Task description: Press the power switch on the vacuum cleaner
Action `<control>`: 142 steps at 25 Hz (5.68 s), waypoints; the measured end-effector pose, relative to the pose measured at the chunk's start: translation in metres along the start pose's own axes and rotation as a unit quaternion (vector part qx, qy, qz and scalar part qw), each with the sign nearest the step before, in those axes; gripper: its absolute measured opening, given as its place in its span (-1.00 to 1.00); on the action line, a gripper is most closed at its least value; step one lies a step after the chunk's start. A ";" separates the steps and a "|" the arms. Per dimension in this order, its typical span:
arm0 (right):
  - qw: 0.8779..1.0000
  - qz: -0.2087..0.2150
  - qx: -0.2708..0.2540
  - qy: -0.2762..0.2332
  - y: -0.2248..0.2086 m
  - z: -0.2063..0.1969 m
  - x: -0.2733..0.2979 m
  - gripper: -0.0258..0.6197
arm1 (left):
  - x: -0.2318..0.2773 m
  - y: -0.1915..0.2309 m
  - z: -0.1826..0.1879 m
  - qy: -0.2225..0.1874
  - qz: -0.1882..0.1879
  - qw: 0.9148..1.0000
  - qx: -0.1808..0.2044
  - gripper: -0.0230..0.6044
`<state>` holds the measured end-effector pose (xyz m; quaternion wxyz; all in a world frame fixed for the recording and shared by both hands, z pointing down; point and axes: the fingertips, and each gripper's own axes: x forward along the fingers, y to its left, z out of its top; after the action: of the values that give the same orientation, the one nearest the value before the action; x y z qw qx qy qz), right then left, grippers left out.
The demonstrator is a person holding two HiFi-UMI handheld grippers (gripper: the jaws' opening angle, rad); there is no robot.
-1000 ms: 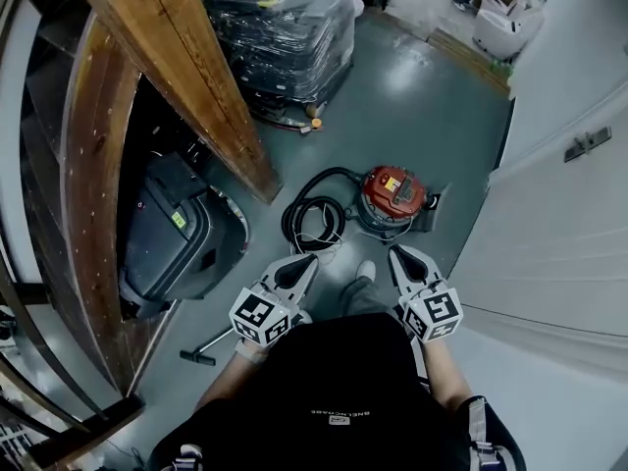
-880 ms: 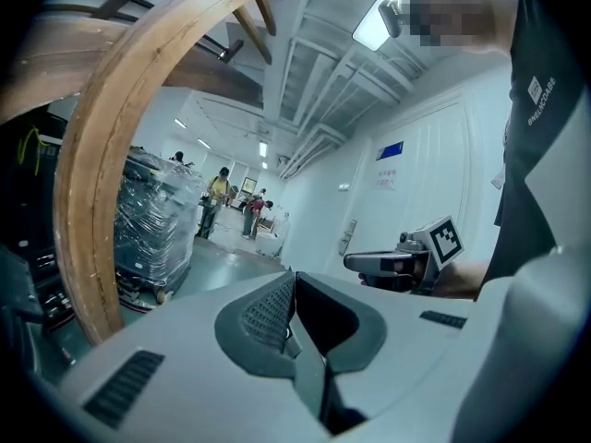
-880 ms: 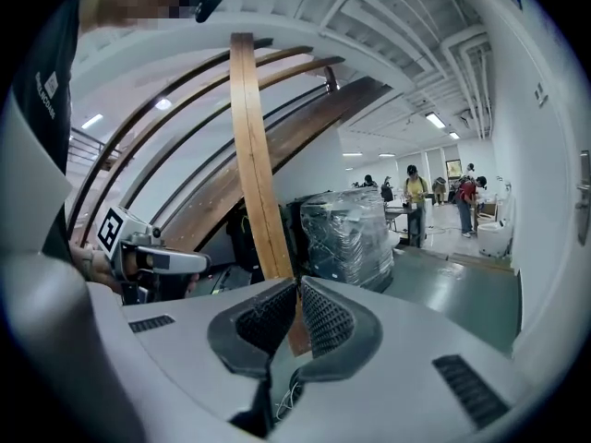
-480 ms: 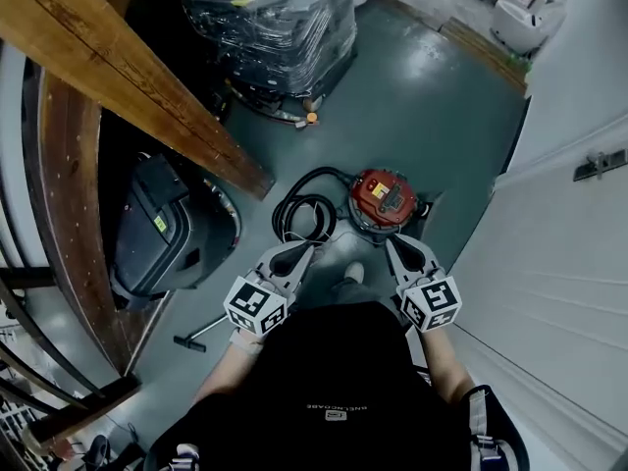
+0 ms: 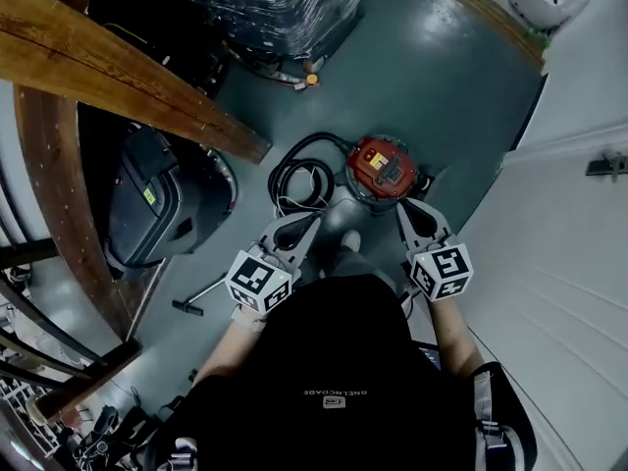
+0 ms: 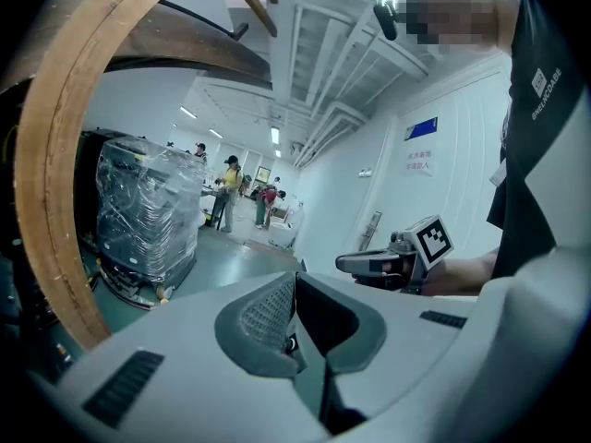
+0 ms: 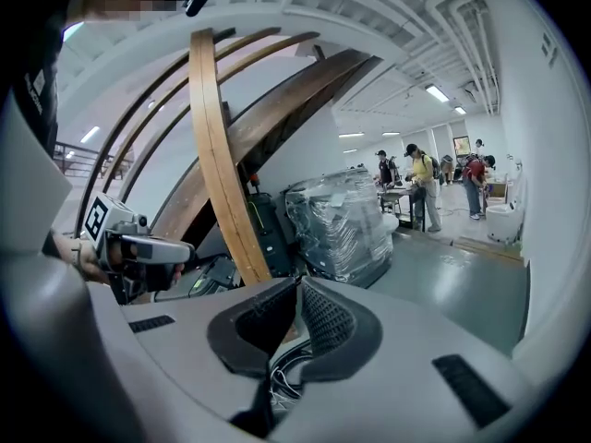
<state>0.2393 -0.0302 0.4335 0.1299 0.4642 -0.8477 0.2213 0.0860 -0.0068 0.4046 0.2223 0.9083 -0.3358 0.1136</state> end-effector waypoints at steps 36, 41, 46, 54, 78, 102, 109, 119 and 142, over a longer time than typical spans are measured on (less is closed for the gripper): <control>0.936 -0.001 -0.144 0.322 -0.154 -0.257 0.279 -0.81 | 0.037 0.117 -0.111 0.082 0.073 0.992 -0.060 -0.88; 0.925 -0.004 -0.150 0.348 -0.171 -0.301 0.305 -0.81 | 0.035 0.130 -0.140 0.096 0.086 0.989 -0.073 -0.88; 0.914 0.003 -0.164 0.370 -0.179 -0.341 0.333 -0.81 | 0.034 0.146 -0.176 0.114 0.101 0.984 -0.090 -0.88; 0.903 -0.030 -0.159 0.397 -0.206 -0.392 0.370 -0.81 | 0.036 0.166 -0.234 0.137 0.121 0.976 -0.117 -0.88; 0.880 -0.049 -0.180 0.436 -0.229 -0.454 0.411 -0.81 | 0.050 0.177 -0.304 0.148 0.141 0.963 -0.174 -0.88; 0.898 -0.042 -0.149 0.412 -0.194 -0.401 0.377 -0.81 | 0.030 0.179 -0.273 0.124 0.143 0.968 -0.164 -0.88; 0.913 -0.019 -0.139 0.382 -0.159 -0.347 0.354 -0.81 | 0.017 0.172 -0.244 0.111 0.136 0.973 -0.150 -0.88; 0.937 -0.019 -0.162 0.310 -0.114 -0.244 0.303 -0.81 | -0.005 0.166 -0.187 0.076 0.120 0.982 -0.123 -0.88; 0.989 -0.023 -0.090 0.118 0.061 -0.017 0.151 -0.81 | -0.064 0.141 -0.046 -0.003 0.026 0.999 -0.040 -0.88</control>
<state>0.1073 -0.1035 0.4974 0.2749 0.4404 -0.8323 0.1942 -0.0571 -0.0441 0.4686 0.2544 0.8898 -0.3645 0.1031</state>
